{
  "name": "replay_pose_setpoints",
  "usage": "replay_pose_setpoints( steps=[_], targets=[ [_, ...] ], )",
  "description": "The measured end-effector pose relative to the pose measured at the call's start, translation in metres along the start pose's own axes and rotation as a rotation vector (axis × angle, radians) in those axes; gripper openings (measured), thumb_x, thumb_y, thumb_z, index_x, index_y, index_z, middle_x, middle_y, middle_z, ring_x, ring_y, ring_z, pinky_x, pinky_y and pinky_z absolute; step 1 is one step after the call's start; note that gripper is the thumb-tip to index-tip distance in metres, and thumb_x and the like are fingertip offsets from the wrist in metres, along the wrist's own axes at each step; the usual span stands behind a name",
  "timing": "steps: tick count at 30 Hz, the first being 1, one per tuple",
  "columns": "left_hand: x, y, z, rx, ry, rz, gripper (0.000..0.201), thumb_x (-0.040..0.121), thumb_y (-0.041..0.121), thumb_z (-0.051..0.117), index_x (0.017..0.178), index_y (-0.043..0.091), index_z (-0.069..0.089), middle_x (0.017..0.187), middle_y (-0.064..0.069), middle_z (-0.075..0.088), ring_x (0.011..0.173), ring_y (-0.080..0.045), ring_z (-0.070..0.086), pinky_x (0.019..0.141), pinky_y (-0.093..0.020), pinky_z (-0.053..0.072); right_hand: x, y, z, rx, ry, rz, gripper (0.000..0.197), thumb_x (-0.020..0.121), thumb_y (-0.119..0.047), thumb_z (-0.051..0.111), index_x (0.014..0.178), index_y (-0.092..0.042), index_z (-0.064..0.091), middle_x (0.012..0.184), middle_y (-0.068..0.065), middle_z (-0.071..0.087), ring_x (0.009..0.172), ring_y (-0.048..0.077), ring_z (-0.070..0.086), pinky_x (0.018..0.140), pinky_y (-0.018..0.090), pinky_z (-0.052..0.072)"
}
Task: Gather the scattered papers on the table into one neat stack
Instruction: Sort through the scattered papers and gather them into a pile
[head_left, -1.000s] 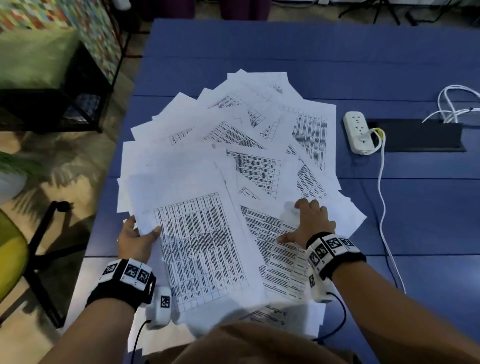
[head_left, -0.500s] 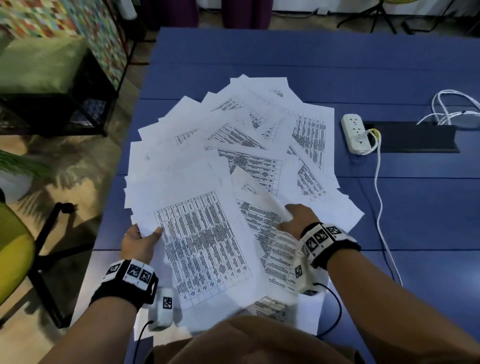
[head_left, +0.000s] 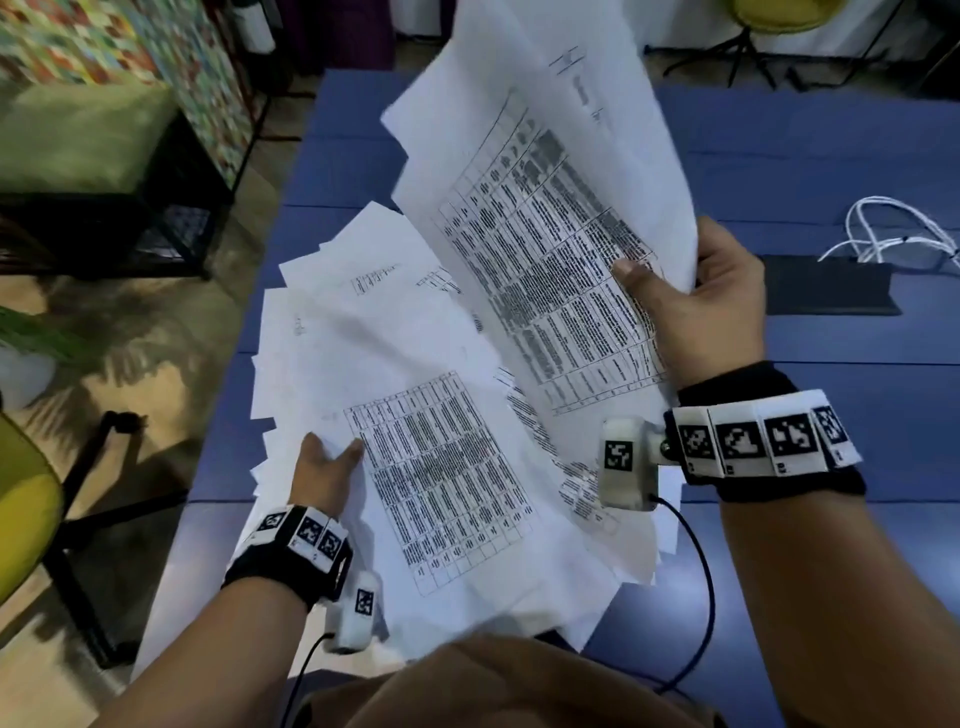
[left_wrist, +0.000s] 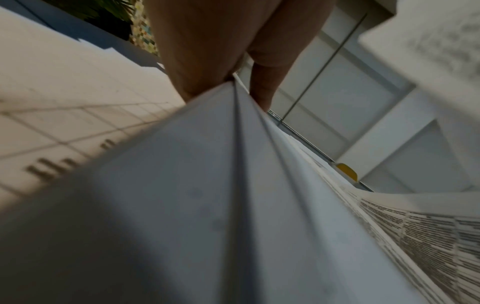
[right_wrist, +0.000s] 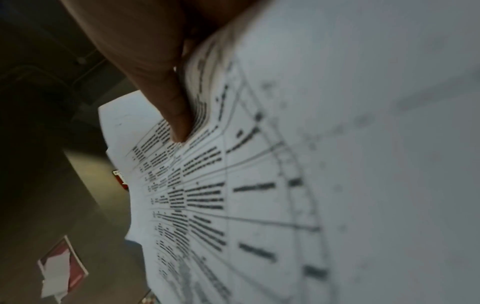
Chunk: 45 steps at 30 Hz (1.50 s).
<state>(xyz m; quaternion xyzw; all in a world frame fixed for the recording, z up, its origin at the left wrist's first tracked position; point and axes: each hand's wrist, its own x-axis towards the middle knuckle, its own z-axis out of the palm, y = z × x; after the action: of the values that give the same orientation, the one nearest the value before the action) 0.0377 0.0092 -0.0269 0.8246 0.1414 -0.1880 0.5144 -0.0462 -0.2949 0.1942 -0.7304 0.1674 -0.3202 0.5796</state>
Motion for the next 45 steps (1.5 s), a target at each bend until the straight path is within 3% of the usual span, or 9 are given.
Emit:
replay_pose_setpoints(
  steps=[6,10,14,19,27,32,37,41,45],
  targets=[
    [-0.004,0.007,0.004,-0.098,-0.067,-0.089,0.049,0.095,0.039,0.055,0.123,-0.001,0.049,0.123,-0.03,0.055,0.12,-0.046,0.052,0.097,-0.049,0.042,-0.009,0.044,0.014,0.074,-0.01,0.285,0.034,0.078,0.004,0.071,0.108,-0.007,0.061,0.095,-0.001,0.071,0.086,0.014,0.067,0.08,0.029,0.053],
    [-0.013,0.023,0.01,-0.422,-0.168,-0.316,0.093,0.08,0.08,0.045,0.144,0.013,0.042,0.143,-0.011,0.048,0.128,-0.031,0.047,0.1,-0.041,0.036,-0.054,0.108,0.039,-0.292,-0.163,0.524,0.037,0.082,-0.01,0.071,0.116,-0.005,0.057,0.103,0.003,0.064,0.095,0.017,0.062,0.085,0.027,0.049],
    [0.0,0.012,0.012,-0.601,-0.285,-0.347,0.103,0.066,0.085,0.058,0.148,0.026,0.038,0.152,0.002,0.037,0.139,-0.022,0.036,0.113,-0.044,0.029,-0.096,0.154,0.06,-0.489,-0.36,0.682,0.036,0.087,-0.021,0.066,0.118,-0.008,0.053,0.107,0.009,0.063,0.094,0.023,0.062,0.07,0.026,0.049],
    [-0.001,0.004,0.016,-0.127,-0.162,0.0,0.079,0.074,0.014,0.084,0.141,0.009,0.043,0.136,-0.011,0.056,0.123,-0.028,0.054,0.106,-0.044,0.041,-0.097,0.171,0.058,-0.53,-0.574,0.648,0.069,0.077,-0.051,0.069,0.128,-0.011,0.047,0.117,0.003,0.058,0.105,0.021,0.056,0.086,0.029,0.047],
    [0.005,0.002,0.01,-0.114,-0.105,0.036,0.064,0.078,-0.005,0.076,0.134,0.002,0.046,0.124,-0.012,0.059,0.108,-0.026,0.057,0.096,-0.038,0.044,-0.025,0.188,-0.037,-1.293,-0.502,0.628,0.113,0.045,-0.064,0.084,0.137,-0.025,0.032,0.136,0.007,0.039,0.129,0.031,0.037,0.095,0.051,0.042],
    [0.007,-0.001,0.006,-0.167,-0.024,0.007,0.069,0.078,-0.004,0.076,0.138,0.004,0.043,0.128,-0.012,0.056,0.114,-0.027,0.054,0.097,-0.036,0.041,-0.016,0.2,-0.044,-1.156,-0.533,0.745,0.103,0.036,-0.061,0.088,0.117,-0.02,0.04,0.118,0.008,0.053,0.114,0.03,0.05,0.092,0.046,0.049],
    [0.012,-0.007,0.002,-0.286,0.017,-0.057,0.081,0.074,-0.001,0.08,0.143,0.006,0.039,0.141,-0.013,0.05,0.129,-0.031,0.048,0.111,-0.05,0.036,0.004,0.19,-0.028,-1.27,-0.684,0.641,0.057,0.055,-0.056,0.084,0.091,-0.026,0.051,0.1,-0.001,0.047,0.11,0.025,0.046,0.089,0.041,0.045],
    [0.013,-0.012,-0.001,-0.409,0.029,-0.105,0.08,0.069,0.0,0.083,0.138,0.009,0.043,0.138,-0.009,0.053,0.127,-0.029,0.049,0.11,-0.05,0.037,0.031,0.184,-0.002,-1.109,-0.828,0.632,0.067,0.065,-0.031,0.086,0.118,-0.013,0.049,0.113,0.003,0.054,0.11,0.029,0.056,0.085,0.036,0.05],
    [0.014,-0.012,-0.004,-0.461,0.056,-0.141,0.067,0.072,-0.004,0.079,0.13,0.009,0.05,0.129,-0.011,0.06,0.118,-0.03,0.056,0.106,-0.053,0.041,0.065,0.178,0.03,-1.178,-0.919,0.499,0.03,0.075,-0.02,0.072,0.076,-0.012,0.043,0.079,0.004,0.047,0.074,0.023,0.053,0.053,0.023,0.036]
  ],
)
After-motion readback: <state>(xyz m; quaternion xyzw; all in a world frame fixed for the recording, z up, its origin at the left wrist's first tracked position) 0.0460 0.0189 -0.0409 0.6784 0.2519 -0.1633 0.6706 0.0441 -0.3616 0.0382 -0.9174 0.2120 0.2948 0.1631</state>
